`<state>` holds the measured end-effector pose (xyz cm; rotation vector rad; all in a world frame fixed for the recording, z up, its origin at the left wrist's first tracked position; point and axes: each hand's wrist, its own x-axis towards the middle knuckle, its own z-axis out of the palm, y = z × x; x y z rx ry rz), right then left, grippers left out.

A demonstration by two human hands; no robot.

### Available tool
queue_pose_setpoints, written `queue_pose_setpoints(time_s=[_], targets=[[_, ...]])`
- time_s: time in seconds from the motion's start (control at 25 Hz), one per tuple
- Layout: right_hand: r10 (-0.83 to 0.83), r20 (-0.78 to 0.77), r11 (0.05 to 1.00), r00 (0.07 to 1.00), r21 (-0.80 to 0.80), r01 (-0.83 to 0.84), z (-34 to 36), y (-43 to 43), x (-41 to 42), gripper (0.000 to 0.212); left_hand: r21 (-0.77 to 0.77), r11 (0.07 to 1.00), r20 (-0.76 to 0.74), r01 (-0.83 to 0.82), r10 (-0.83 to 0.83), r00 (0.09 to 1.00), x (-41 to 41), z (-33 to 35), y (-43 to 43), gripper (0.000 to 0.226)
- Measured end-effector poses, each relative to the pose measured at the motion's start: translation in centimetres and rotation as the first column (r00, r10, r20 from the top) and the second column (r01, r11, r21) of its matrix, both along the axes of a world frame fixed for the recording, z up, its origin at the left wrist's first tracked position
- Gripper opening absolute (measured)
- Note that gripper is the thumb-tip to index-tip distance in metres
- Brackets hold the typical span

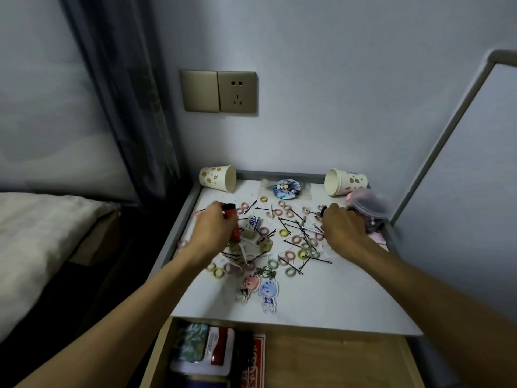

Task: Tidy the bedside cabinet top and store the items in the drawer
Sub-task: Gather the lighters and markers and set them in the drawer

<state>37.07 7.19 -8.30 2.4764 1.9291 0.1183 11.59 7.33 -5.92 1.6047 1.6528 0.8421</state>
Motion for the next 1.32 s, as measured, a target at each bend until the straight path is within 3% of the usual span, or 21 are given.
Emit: queue_pose_setpoints(time_s=[0.08,0.12,0.32,0.8,0.88,0.96,1.0,1.08,1.16,1.24,1.32], targets=[[0.001,0.025,1.000,1.000,0.001,-0.001,-0.3,-0.1,0.2,0.020,-0.147,0.987,0.341,0.060,-0.006,0.940,0.5,0.4,-1.8,0.009],[-0.001,0.015,1.000,1.000,0.009,0.001,-0.4,-0.1,0.3,0.020,-0.176,0.980,0.432,0.091,-0.006,0.902,0.6,0.5,-2.4,0.010],[-0.030,-0.045,1.000,0.999,-0.007,0.029,0.0,0.1,0.3,0.017,-0.225,0.969,0.613,0.101,0.060,0.788,0.7,0.9,-4.2,0.006],[0.117,0.227,0.987,0.967,0.082,-0.138,0.8,-1.1,-0.9,0.020,-0.314,0.932,0.670,0.183,0.080,0.738,0.6,-0.1,-5.1,0.017],[0.163,0.145,0.956,0.976,0.220,-0.193,1.8,-2.2,-2.1,0.012,-0.325,0.926,0.683,0.192,0.089,0.725,0.8,0.1,-5.4,0.018],[0.252,-0.139,0.910,0.958,0.370,-0.186,2.8,-5.0,-4.3,0.018,-0.324,0.922,0.700,0.213,0.083,0.709,1.1,0.7,-6.1,0.018],[0.307,-0.380,0.908,0.873,0.391,-0.149,3.3,-6.9,-5.5,0.019,-0.315,0.922,0.708,0.226,0.070,0.702,1.3,1.2,-6.7,0.019],[0.357,-0.778,0.930,0.518,0.346,-0.122,4.5,-11.3,-7.6,0.009,-0.290,0.921,0.713,0.259,0.028,0.700,1.2,1.9,-8.6,0.025],[0.336,-0.911,0.938,0.237,0.303,-0.166,4.9,-15.1,-9.2,0.006,-0.273,0.911,0.715,0.310,-0.024,0.699,0.7,2.0,-10.8,0.030],[0.307,-0.942,0.941,0.137,0.279,-0.191,4.9,-18.3,-10.2,0.007,-0.300,0.887,0.730,0.350,-0.023,0.683,-0.3,1.5,-13.9,0.024],[0.300,-0.944,0.940,0.136,0.268,-0.210,4.3,-20.4,-11.3,0.007,-0.347,0.871,0.748,0.349,0.033,0.663,-1.3,0.6,-16.3,0.019]])
